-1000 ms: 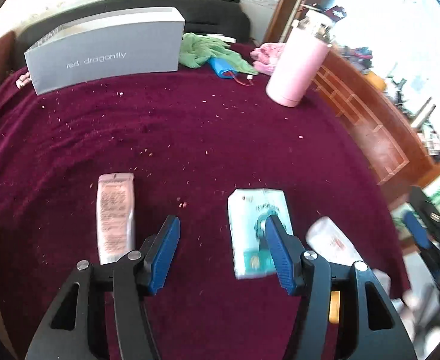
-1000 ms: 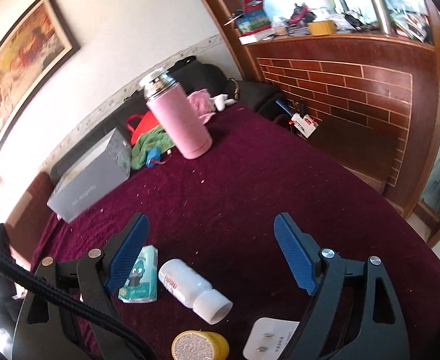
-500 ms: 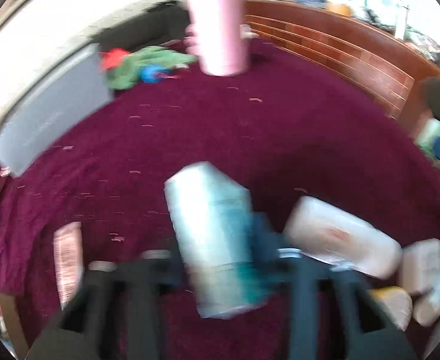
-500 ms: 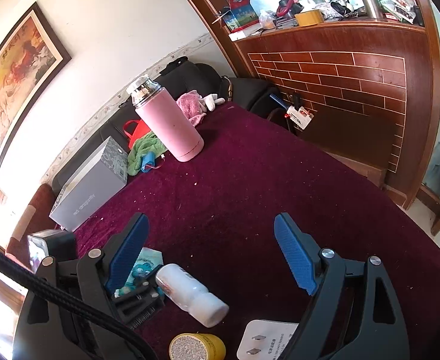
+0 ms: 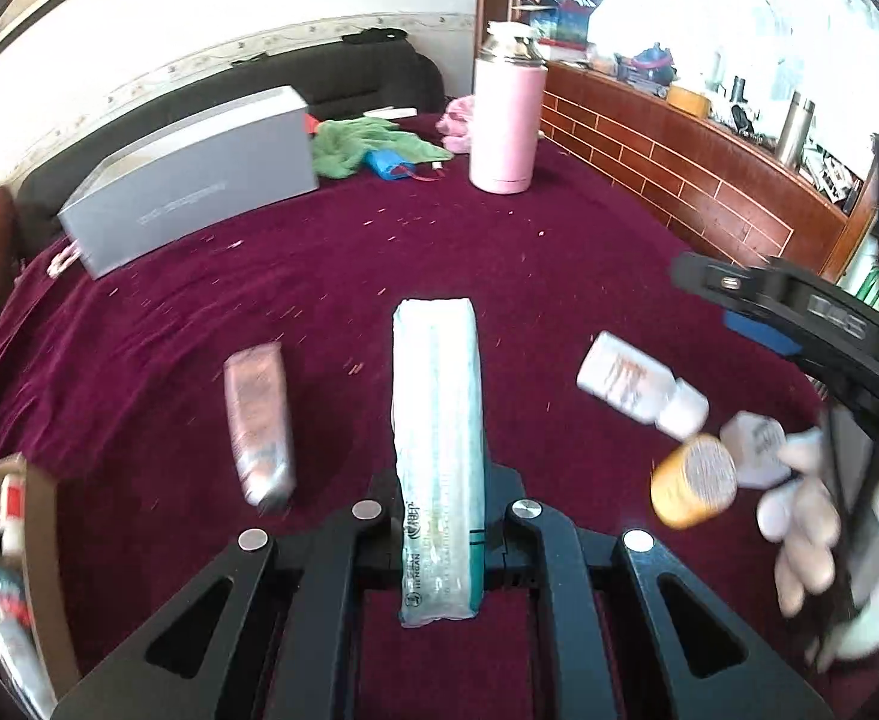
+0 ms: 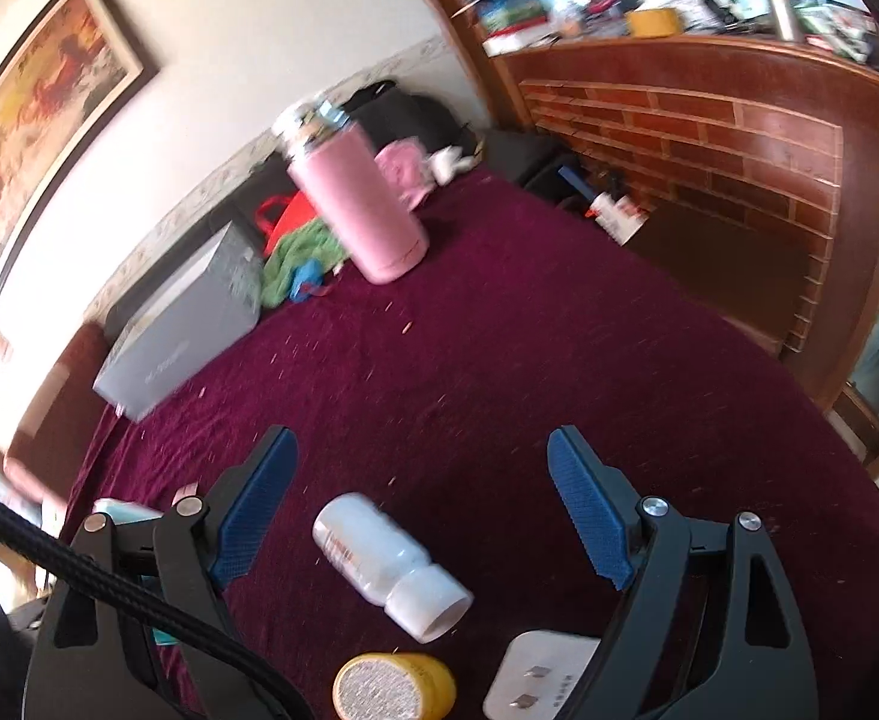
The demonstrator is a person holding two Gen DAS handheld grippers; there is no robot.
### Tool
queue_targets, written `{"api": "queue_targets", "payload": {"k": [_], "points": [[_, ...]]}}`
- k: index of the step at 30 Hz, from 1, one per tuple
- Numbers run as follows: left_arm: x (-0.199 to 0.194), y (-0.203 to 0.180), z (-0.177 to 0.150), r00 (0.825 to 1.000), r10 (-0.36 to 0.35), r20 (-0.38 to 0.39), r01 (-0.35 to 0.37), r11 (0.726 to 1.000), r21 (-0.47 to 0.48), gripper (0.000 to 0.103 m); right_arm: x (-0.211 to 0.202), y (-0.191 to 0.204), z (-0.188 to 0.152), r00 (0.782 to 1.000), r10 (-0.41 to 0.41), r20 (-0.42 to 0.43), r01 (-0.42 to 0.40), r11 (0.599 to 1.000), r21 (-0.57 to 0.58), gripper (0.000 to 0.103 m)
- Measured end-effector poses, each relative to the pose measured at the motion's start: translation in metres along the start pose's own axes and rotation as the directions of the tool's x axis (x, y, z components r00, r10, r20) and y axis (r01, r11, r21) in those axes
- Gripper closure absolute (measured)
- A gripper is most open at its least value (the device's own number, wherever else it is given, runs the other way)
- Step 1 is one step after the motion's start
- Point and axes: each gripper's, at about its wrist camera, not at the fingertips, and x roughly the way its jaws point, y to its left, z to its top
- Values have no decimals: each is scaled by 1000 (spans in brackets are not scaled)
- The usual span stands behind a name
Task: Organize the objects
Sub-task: 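Grasp the white bottle with the right gripper while the left gripper holds the tissue pack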
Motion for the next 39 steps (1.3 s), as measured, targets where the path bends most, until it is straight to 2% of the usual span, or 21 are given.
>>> {"api": "queue_targets", "payload": {"k": [2, 4, 6, 8, 11, 15, 19, 22, 27, 35, 39], "points": [[-15, 6, -12, 1000, 5, 11, -5, 1000, -7, 94, 6, 5, -2, 999, 8, -42, -9, 1000, -26, 17], [-28, 14, -24, 1000, 2, 17, -1, 1000, -25, 94, 10, 11, -5, 996, -27, -84, 22, 998, -60, 17], [-37, 22, -34, 1000, -1, 23, 2, 999, -39, 94, 9, 19, -6, 991, -77, -110, 64, 991, -114, 17], [-46, 29, -43, 1000, 7, 29, -6, 999, -45, 94, 15, 31, -8, 977, -155, -146, 124, 971, -202, 17], [-59, 38, -55, 999, 6, 44, -3, 997, -72, 94, 31, 48, -17, 942, -273, -194, 191, 914, -358, 22], [-69, 47, -66, 998, 11, 58, -6, 995, -95, 94, 39, 62, -34, 910, -378, -169, 251, 828, -501, 28], [-72, 50, -70, 998, 14, 61, -8, 995, -102, 94, 43, 77, -49, 890, -440, -122, 291, 753, -590, 32], [-75, 49, -71, 997, 29, 67, -23, 995, -92, 94, 46, 84, -54, 882, -460, -105, 303, 721, -623, 35], [-75, 47, -75, 997, 28, 67, -23, 996, -88, 94, 50, 86, -54, 875, -468, -123, 294, 716, -634, 48], [-72, 39, -75, 997, 37, 62, -32, 997, -67, 94, 55, 81, -55, 881, -453, -137, 274, 725, -632, 49], [-72, 36, -74, 998, 33, 60, -29, 997, -65, 94, 55, 82, -56, 888, -433, -154, 249, 735, -631, 60]]}}
